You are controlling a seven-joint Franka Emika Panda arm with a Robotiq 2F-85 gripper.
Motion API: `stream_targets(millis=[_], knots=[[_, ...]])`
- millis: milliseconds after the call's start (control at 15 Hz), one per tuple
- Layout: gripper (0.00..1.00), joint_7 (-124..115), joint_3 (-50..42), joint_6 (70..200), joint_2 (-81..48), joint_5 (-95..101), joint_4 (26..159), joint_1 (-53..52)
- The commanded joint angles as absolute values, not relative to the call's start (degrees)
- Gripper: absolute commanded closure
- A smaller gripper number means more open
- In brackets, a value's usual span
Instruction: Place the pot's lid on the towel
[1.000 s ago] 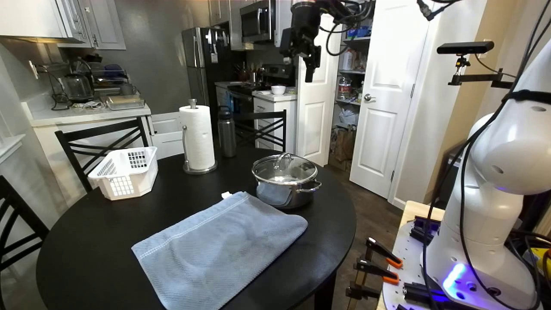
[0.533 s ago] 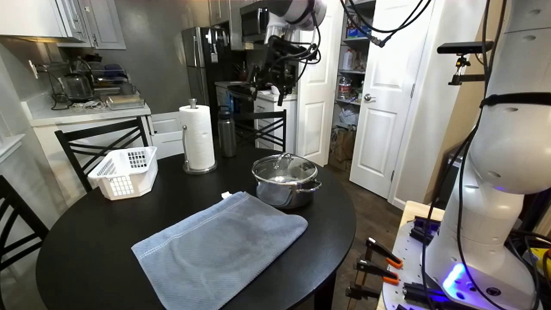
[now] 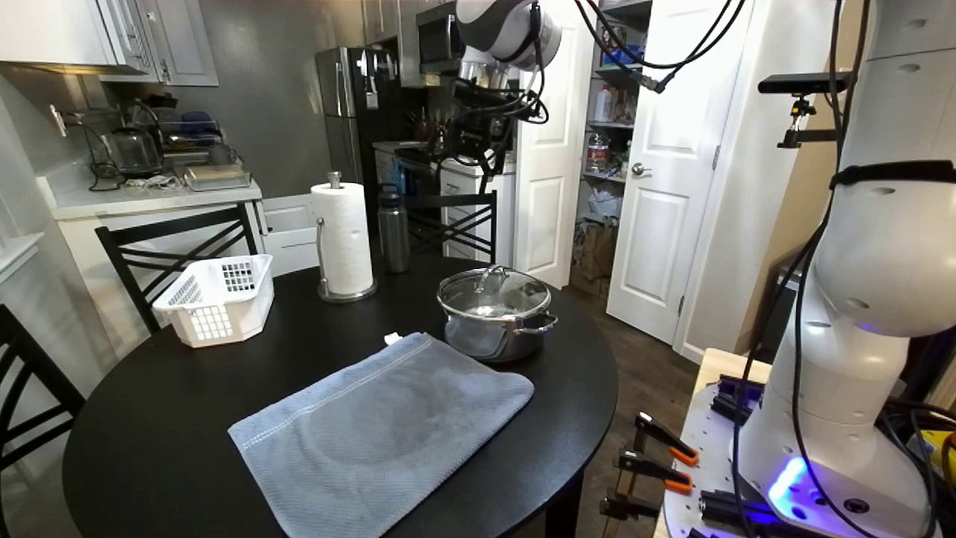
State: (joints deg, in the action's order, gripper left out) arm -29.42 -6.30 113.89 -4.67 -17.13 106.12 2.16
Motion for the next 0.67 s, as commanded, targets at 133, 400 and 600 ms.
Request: stream_targets(millis=[133, 400, 600], knots=[[0.0, -29.46, -5.69, 113.67, -4.69, -17.06, 105.91, 2.79], [0.0, -40.23, -6.17, 115.68, -5.59, -18.23, 106.93, 2.82], [0.0, -50.02, -6.1, 116.7, -4.88, -17.11, 109.4, 2.3]])
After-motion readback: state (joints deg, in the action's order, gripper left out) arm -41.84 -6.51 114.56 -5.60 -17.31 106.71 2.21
